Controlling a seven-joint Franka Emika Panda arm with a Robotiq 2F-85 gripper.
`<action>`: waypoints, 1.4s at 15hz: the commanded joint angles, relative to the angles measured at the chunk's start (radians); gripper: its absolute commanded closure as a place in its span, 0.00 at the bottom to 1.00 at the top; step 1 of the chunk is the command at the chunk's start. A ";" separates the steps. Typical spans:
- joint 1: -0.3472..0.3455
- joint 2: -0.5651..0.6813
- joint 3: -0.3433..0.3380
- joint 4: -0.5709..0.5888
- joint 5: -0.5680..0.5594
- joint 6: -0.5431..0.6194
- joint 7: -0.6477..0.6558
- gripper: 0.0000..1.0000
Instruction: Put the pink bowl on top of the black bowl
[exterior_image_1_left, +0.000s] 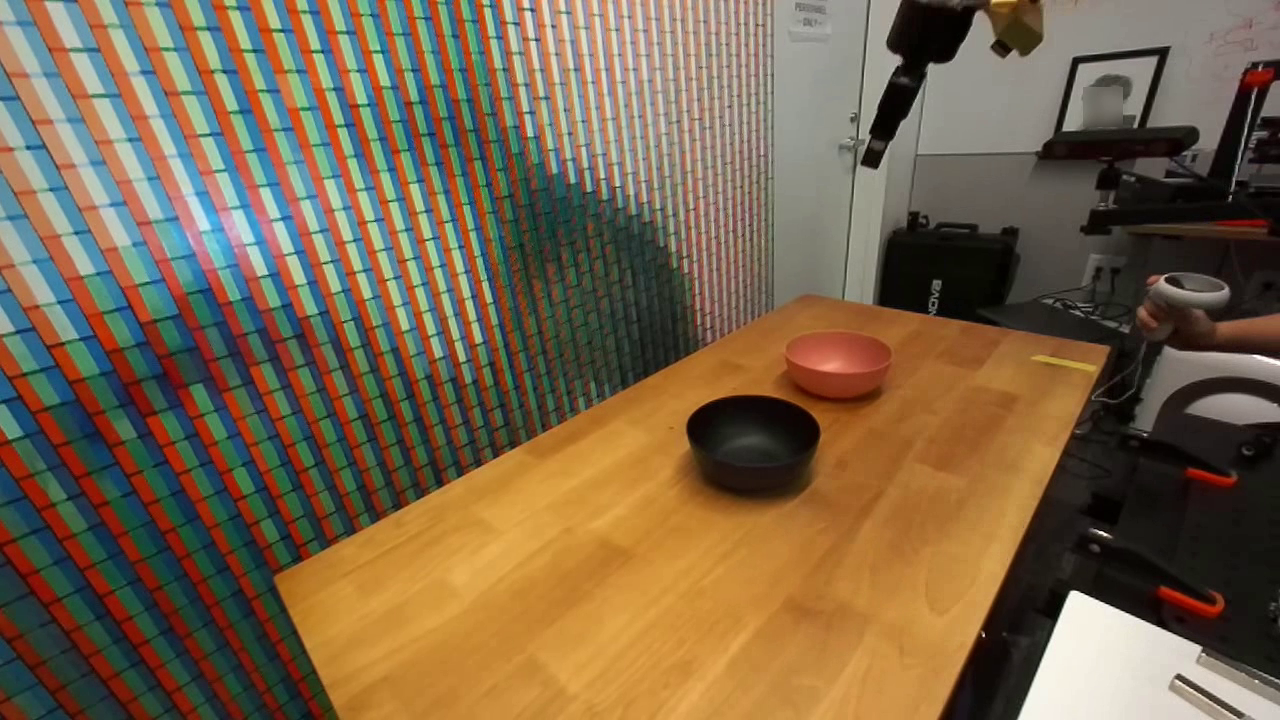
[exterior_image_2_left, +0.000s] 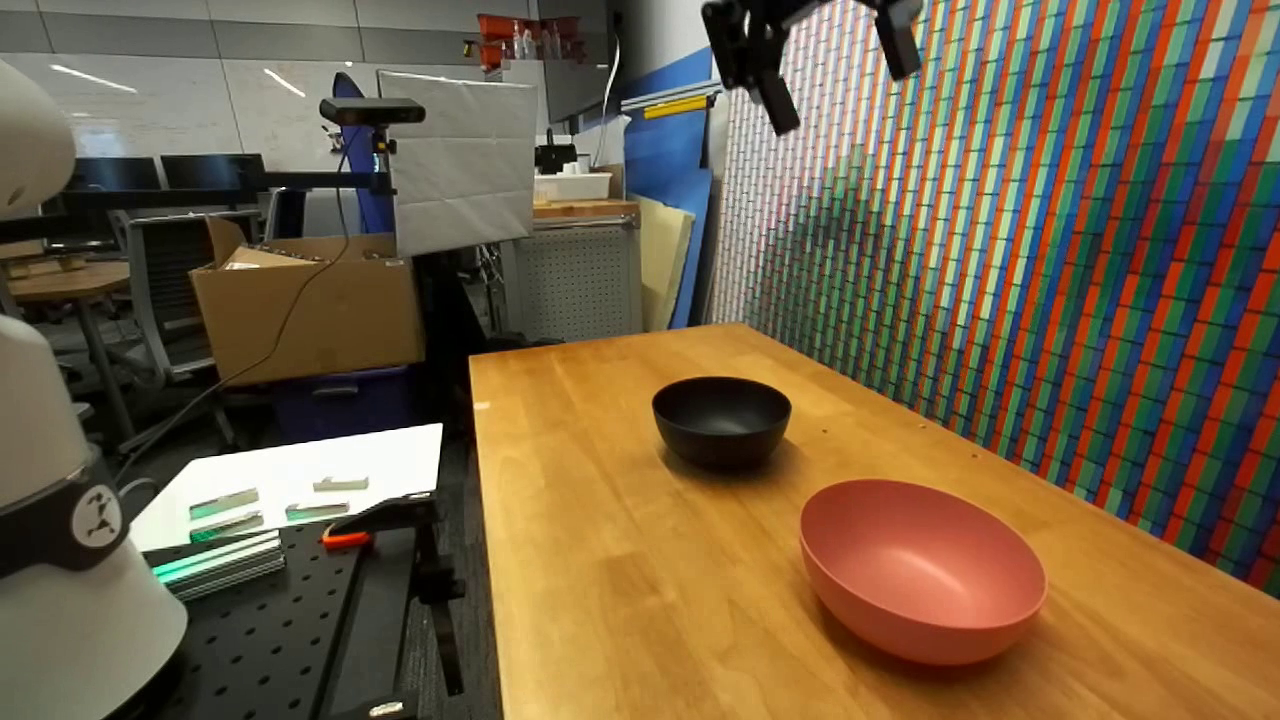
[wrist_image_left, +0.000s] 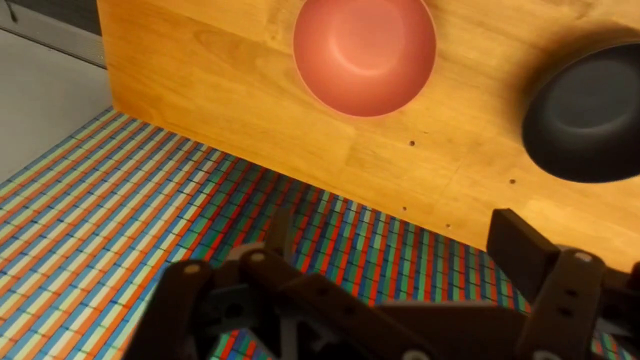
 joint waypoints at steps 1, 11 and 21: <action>-0.061 0.202 0.042 0.053 -0.149 0.080 0.165 0.00; 0.031 0.586 -0.001 0.130 -0.192 0.036 0.308 0.00; 0.152 0.868 -0.101 0.323 -0.222 0.063 0.363 0.25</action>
